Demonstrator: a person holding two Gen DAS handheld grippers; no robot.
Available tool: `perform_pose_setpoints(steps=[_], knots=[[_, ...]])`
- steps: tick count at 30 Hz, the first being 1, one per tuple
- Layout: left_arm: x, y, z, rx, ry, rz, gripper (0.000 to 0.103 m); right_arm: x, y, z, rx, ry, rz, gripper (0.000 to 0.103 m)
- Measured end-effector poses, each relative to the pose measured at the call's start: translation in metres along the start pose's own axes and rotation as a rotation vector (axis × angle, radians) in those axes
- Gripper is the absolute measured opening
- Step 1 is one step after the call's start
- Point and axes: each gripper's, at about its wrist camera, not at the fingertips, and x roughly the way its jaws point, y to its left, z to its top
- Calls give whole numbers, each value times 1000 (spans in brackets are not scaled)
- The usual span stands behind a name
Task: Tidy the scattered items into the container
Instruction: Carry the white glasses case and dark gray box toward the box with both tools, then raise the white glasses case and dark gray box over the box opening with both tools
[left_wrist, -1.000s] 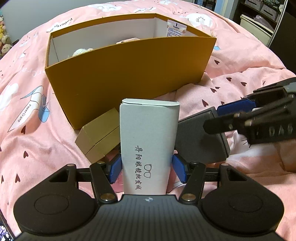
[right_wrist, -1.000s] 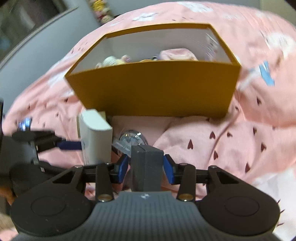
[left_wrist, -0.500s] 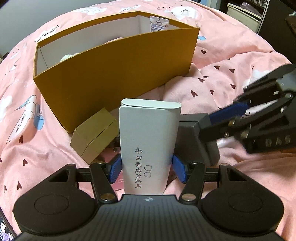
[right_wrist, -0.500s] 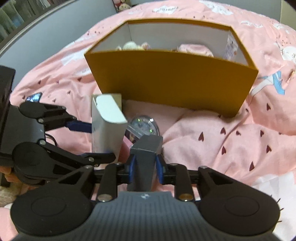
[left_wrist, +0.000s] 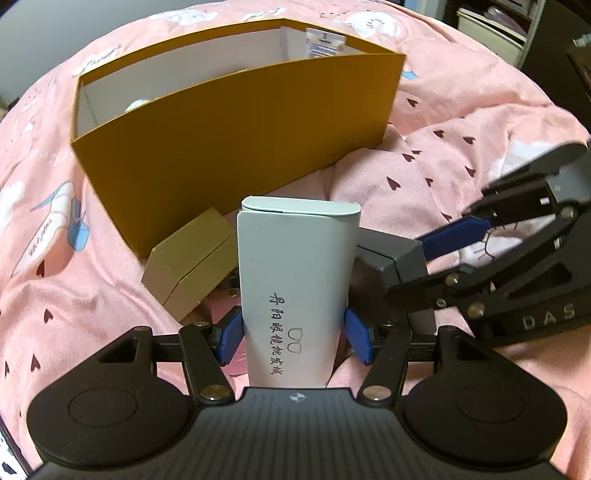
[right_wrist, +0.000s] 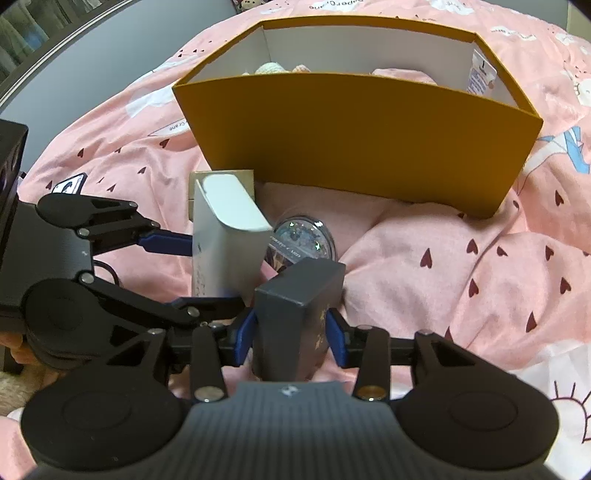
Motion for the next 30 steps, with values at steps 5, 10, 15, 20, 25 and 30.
perform_pose_setpoints(steps=[5, 10, 15, 20, 25, 30], knots=[[-1, 11, -1, -53, 2, -17, 68, 6, 1, -1, -13, 26, -14, 53], [-3, 11, -2, -51, -3, -22, 68, 6, -2, -1, 5, 6, -49, 46], [-3, 9, -2, -56, -5, -18, 68, 7, -7, 1, 25, -6, -58, 44], [-8, 9, -1, -66, -18, -21, 68, -1, -9, 2, 29, -37, -47, 43], [-22, 12, 3, -84, -66, -16, 68, -25, -14, 8, 17, -110, -52, 42], [-48, 12, 12, -84, -140, -23, 68, -54, -20, 16, 13, -191, -44, 41]])
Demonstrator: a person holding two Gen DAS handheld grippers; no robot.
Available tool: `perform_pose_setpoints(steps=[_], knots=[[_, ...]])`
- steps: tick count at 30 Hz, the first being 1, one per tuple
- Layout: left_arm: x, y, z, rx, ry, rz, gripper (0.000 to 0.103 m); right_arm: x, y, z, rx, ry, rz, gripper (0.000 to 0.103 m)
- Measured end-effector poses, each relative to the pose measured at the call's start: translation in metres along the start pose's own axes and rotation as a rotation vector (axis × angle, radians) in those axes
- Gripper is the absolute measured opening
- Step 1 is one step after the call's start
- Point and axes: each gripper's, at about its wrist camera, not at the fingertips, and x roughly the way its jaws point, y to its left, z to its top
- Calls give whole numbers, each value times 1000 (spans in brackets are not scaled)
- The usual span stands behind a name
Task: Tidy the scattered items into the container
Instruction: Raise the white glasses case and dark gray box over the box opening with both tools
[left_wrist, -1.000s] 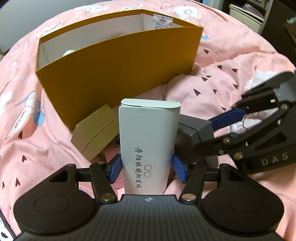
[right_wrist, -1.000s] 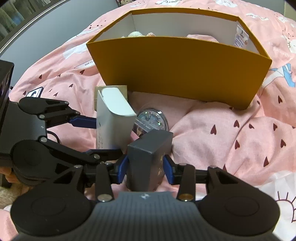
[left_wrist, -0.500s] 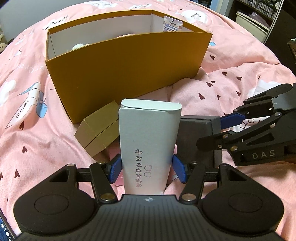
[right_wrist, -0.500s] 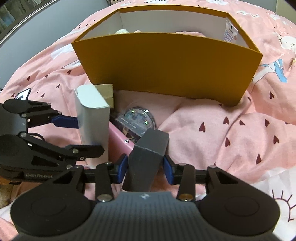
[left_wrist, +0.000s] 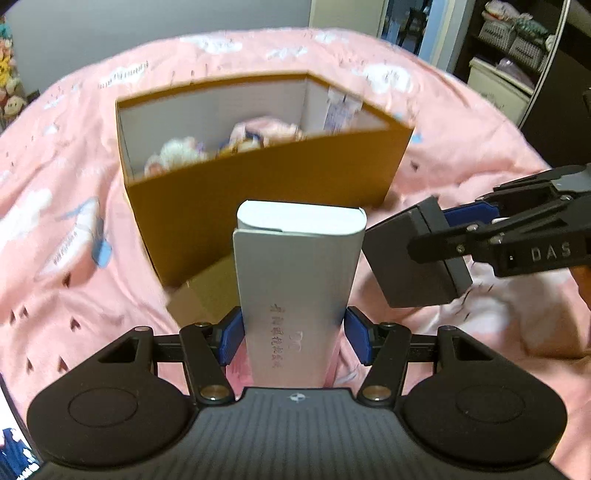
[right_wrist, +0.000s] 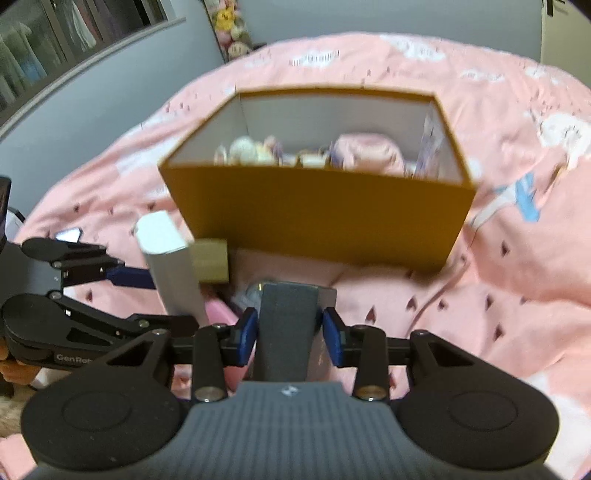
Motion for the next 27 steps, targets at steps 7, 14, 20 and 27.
perform_pose_setpoints(steps=[7, 14, 20, 27], knots=[[-40, -9, 41, 119, -79, 32, 68, -39, -6, 35, -11, -123, 46, 41], [-75, -18, 103, 306, -164, 140, 68, -66, 2, 75, -89, -265, 45, 41], [-43, -15, 156, 417, -122, 278, 68, -55, -3, 108, -116, -312, 21, 41], [46, 1, 193, 551, -14, 415, 68, -16, -13, 136, -185, -335, -45, 41]])
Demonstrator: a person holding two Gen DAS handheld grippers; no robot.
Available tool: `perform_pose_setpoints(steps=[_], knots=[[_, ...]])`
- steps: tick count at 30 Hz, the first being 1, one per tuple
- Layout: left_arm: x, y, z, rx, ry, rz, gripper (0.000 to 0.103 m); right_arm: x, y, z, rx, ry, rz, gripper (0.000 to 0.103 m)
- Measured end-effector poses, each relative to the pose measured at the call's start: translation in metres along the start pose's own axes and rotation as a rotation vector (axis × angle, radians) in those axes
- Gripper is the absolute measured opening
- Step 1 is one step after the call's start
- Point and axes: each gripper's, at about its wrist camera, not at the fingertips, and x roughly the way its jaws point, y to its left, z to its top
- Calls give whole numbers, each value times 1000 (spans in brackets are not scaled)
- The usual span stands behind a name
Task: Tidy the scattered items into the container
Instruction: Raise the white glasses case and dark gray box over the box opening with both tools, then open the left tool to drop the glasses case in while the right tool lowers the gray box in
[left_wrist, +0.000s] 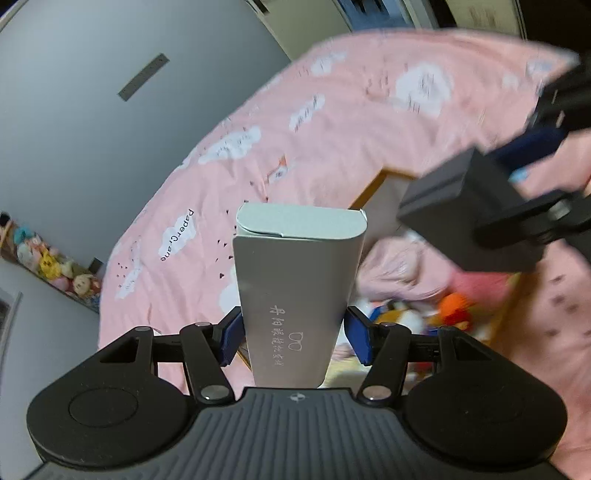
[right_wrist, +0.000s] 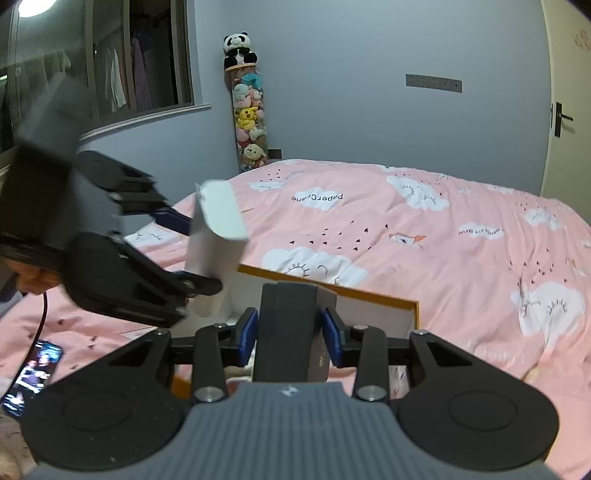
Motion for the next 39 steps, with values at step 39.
perform_pose_setpoints(steps=[39], knots=[[141, -38, -20, 323, 324, -145, 65, 107, -60, -20, 81, 154, -27, 41]])
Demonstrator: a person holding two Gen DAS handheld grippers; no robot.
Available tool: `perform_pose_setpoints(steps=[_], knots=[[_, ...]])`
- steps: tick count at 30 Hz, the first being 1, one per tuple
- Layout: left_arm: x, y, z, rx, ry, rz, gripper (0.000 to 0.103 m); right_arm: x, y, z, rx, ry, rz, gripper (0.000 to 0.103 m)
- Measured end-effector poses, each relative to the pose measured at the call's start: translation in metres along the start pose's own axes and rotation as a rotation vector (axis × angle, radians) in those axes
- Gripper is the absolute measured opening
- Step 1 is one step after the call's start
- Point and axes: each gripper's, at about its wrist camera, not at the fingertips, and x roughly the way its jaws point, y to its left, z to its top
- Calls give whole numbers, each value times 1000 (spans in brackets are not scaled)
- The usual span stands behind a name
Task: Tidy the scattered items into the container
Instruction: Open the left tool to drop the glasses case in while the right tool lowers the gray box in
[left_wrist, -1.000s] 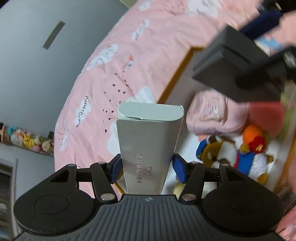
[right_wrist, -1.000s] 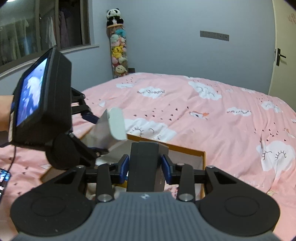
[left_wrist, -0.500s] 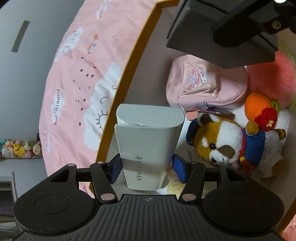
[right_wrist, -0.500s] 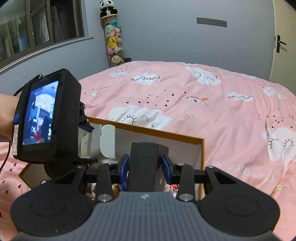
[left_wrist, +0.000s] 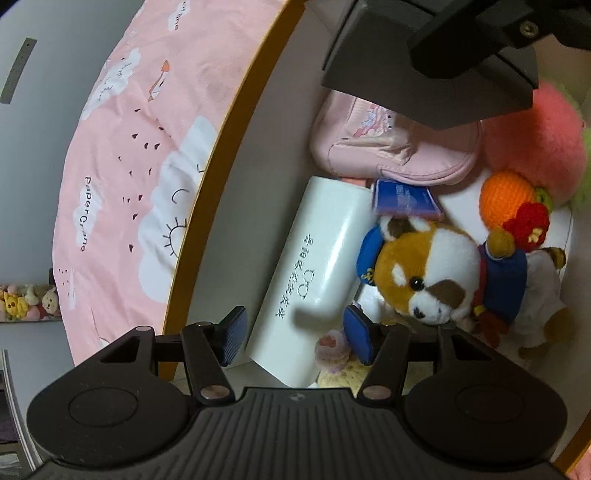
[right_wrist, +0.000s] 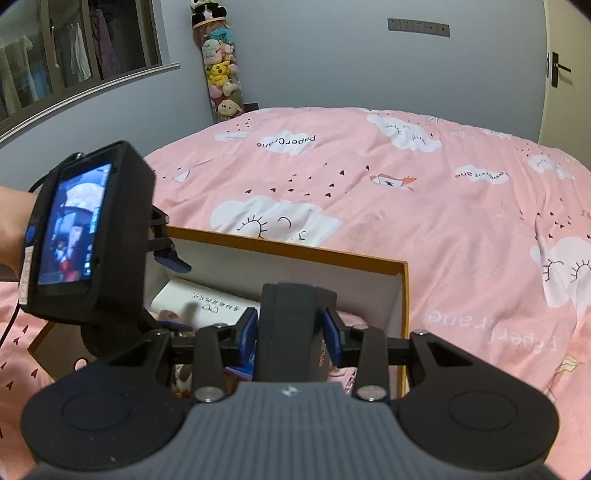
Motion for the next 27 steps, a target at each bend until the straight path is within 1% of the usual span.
perform_pose_setpoints(steps=[2, 7, 10, 13, 15, 17, 20, 23, 27], knots=[[-4, 4, -4, -27, -17, -17, 61, 2, -2, 1, 17, 3, 11, 41], [-25, 11, -16, -102, -95, -15, 59, 7, -6, 3, 60, 9, 33, 41], [-43, 19, -27, -196, -153, -29, 59, 11, -3, 5, 59, 13, 47, 41], [-53, 34, -32, -285, -199, -51, 59, 14, 6, 8, 3, 12, 60, 41], [-58, 43, -37, -329, -218, -67, 59, 16, 15, 10, -61, 8, 62, 41], [-64, 46, -41, -349, -233, -76, 59, 17, 22, 13, -136, 3, 55, 41], [-72, 43, -51, -374, -250, -75, 59, 20, 31, 17, -268, 8, 19, 41], [-77, 40, -60, -398, -276, -83, 59, 23, 44, 14, -463, 15, -45, 41], [-79, 38, -67, -444, -298, -88, 59, 33, 60, 1, -725, 35, -133, 41]])
